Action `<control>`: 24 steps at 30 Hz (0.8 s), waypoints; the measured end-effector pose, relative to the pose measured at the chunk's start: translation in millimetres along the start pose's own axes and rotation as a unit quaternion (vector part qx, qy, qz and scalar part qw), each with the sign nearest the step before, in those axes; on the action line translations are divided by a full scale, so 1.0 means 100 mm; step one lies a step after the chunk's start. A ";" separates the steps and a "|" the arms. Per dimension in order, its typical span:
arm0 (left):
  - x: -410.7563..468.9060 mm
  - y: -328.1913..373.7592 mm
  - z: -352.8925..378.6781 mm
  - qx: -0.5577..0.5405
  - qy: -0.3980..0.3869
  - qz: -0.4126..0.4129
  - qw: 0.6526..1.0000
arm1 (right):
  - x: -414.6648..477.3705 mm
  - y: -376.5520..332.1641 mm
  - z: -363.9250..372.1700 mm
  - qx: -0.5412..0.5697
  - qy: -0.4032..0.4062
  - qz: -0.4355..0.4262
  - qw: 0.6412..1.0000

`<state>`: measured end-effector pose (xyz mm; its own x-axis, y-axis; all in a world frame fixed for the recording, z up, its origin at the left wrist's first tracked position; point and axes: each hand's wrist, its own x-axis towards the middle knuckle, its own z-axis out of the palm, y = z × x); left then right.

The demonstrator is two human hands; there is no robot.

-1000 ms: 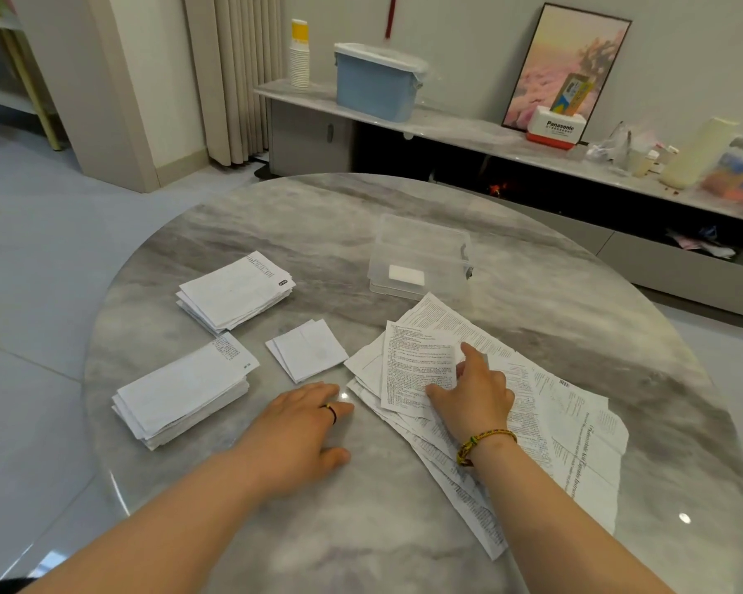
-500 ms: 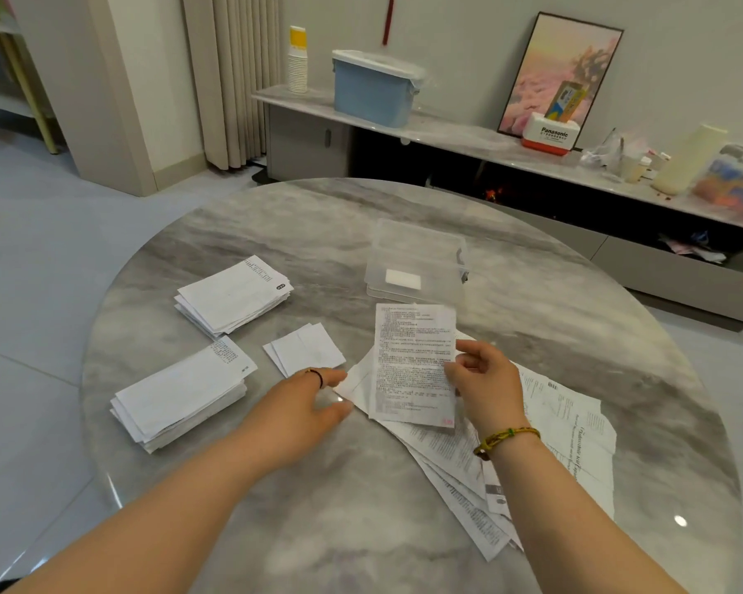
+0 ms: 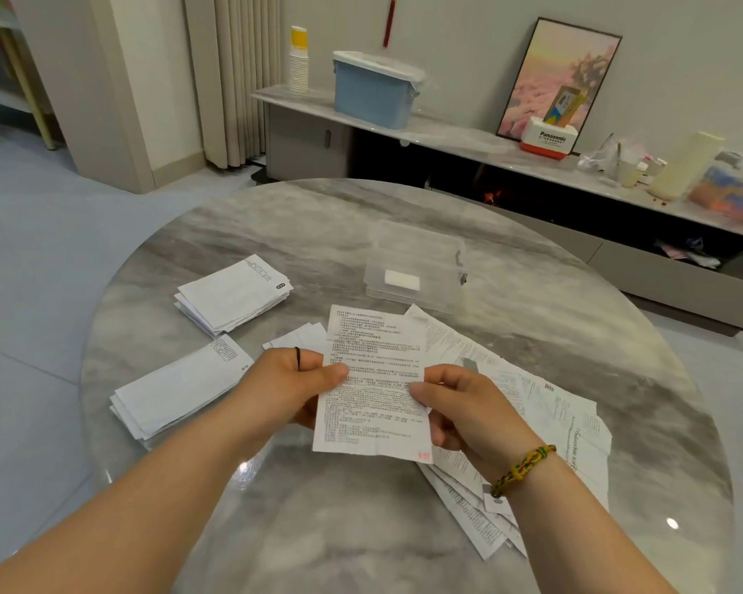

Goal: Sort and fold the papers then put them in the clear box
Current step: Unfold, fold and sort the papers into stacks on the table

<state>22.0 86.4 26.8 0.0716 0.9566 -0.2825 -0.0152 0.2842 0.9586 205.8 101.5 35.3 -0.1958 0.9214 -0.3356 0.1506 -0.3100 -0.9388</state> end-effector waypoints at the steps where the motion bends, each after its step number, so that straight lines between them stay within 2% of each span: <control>1: 0.00 0.00 -0.02 -0.009 -0.008 -0.002 1.000 | 0.00 0.00 0.00 -0.004 -0.008 0.004 1.000; 8: 0.00 0.05 -0.06 -0.132 -0.062 -0.022 0.989 | 0.03 0.00 -0.01 0.040 0.012 0.005 0.999; 12: -0.01 0.05 -0.07 -0.102 -0.092 -0.004 0.990 | 0.07 0.01 -0.01 0.076 0.027 0.002 0.997; 16: -0.03 0.09 -0.03 -0.059 -0.049 0.037 0.996 | 0.07 -0.01 0.00 0.103 0.018 0.012 0.994; 20: -0.01 0.05 0.01 0.025 0.052 0.070 0.996 | 0.08 0.03 -0.01 0.076 -0.014 0.019 0.997; 24: 0.01 0.02 0.02 0.049 0.066 0.075 0.994 | 0.07 0.06 0.02 0.011 -0.008 -0.006 1.000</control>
<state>24.5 87.8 28.2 -0.0567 0.9896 -0.1324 0.0817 0.1368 0.9872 203.8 106.0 27.4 -0.2136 0.9211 -0.3256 0.1265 -0.3044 -0.9441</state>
